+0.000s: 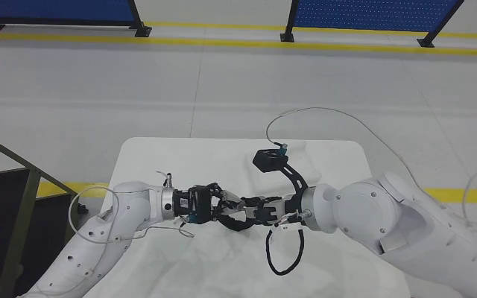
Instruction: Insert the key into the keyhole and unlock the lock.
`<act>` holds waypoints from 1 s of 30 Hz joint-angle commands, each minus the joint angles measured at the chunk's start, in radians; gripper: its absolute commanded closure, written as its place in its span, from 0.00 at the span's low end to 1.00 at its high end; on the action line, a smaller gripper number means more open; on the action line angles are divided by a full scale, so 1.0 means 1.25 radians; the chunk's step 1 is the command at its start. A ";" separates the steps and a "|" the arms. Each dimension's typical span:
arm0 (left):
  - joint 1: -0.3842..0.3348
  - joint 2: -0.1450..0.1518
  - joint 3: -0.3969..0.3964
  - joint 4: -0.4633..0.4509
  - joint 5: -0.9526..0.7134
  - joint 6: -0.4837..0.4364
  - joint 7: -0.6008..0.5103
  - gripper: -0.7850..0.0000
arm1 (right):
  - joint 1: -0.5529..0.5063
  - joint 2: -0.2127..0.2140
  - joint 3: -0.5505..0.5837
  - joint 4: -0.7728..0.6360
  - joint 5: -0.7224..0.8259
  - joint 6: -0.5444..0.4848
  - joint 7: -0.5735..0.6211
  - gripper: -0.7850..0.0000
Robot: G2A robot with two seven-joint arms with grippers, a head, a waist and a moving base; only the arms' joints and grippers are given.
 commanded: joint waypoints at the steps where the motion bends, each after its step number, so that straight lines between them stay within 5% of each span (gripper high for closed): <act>1: -0.001 -0.001 0.001 0.001 0.000 -0.001 -0.002 1.00 | 0.000 0.000 0.002 -0.001 0.000 0.000 0.000 1.00; 30: -0.013 -0.016 0.007 0.007 0.007 -0.021 0.004 1.00 | 0.016 -0.016 -0.023 0.016 -0.034 0.031 0.015 1.00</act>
